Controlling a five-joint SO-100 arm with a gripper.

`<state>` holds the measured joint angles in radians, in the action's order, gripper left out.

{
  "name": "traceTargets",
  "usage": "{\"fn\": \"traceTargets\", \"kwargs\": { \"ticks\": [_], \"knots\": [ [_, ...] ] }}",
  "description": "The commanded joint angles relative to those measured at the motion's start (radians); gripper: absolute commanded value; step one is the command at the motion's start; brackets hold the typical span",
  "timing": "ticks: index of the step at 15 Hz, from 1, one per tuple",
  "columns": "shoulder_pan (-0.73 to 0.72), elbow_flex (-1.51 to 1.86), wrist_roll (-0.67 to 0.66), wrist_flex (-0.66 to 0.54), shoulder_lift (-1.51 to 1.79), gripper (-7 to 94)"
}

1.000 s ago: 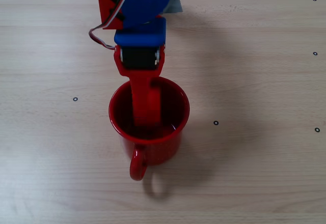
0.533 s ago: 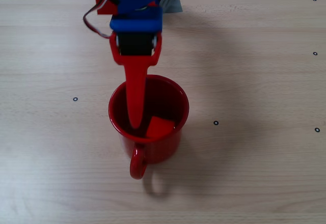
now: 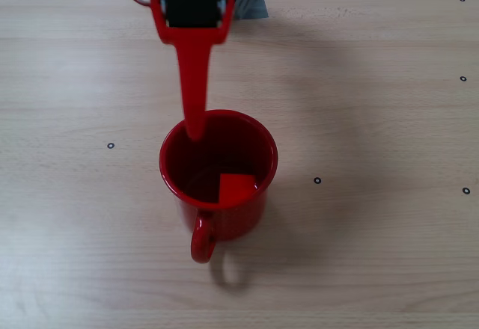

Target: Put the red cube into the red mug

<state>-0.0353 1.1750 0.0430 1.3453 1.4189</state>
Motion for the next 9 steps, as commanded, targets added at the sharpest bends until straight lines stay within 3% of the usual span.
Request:
{"fn": "traceTargets", "kwargs": {
  "ticks": [1, 9],
  "knots": [
    [0.023, -0.015, -0.009, -0.008, 0.169, 0],
    [0.117, 0.526, -0.034, -0.328, 0.721, 0]
  ]
}}
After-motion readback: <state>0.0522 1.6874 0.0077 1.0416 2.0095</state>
